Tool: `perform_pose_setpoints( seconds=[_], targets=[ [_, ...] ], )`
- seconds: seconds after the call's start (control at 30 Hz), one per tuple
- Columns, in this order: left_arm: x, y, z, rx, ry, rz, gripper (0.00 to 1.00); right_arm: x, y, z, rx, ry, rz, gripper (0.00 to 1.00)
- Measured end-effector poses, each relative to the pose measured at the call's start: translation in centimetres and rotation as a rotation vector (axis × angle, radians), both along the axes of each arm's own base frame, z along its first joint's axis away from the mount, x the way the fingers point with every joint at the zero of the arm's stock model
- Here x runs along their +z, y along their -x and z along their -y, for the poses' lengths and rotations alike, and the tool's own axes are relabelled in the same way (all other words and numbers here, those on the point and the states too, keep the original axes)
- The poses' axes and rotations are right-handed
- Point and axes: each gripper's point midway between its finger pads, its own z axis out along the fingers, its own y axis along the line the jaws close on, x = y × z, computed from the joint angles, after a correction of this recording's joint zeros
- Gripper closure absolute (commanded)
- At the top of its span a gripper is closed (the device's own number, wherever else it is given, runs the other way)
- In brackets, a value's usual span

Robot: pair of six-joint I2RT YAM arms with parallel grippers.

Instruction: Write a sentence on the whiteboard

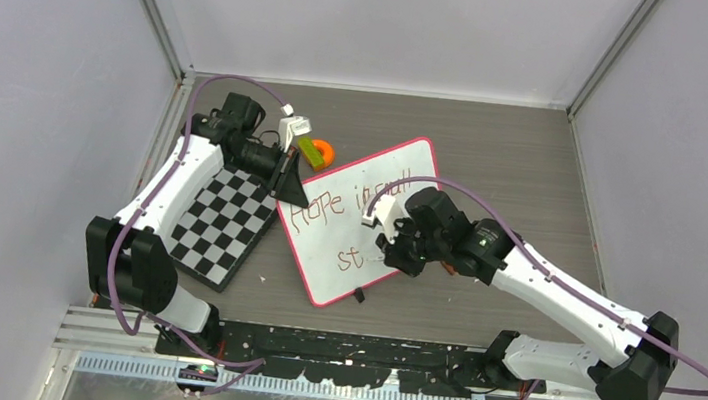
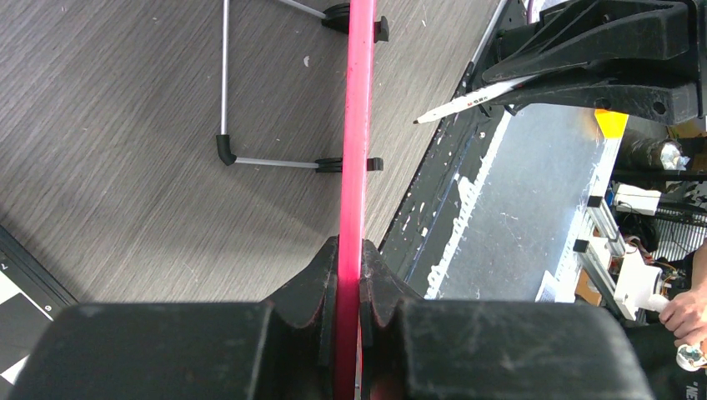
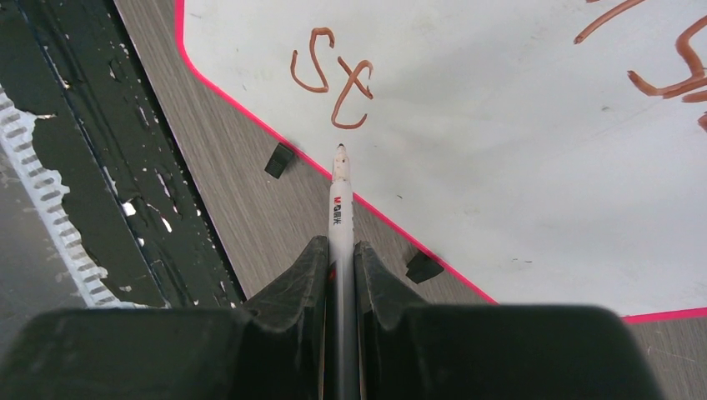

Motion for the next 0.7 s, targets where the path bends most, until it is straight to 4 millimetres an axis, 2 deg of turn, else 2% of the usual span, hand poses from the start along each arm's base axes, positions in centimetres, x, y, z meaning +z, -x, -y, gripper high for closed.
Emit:
perform_pose_setpoints(
  seconds=[0.23, 0.7],
  targets=[
    [0.0, 0.0, 0.0, 0.000, 0.000, 0.000, 1.00, -0.8, 0.5, 0.2, 0.010, 0.001, -0.025, 1.00],
    [0.0, 0.0, 0.0, 0.002, 0.000, -0.002, 1.00, -1.2, 0.9, 0.0, 0.004, -0.029, -0.054, 1.00]
  ],
)
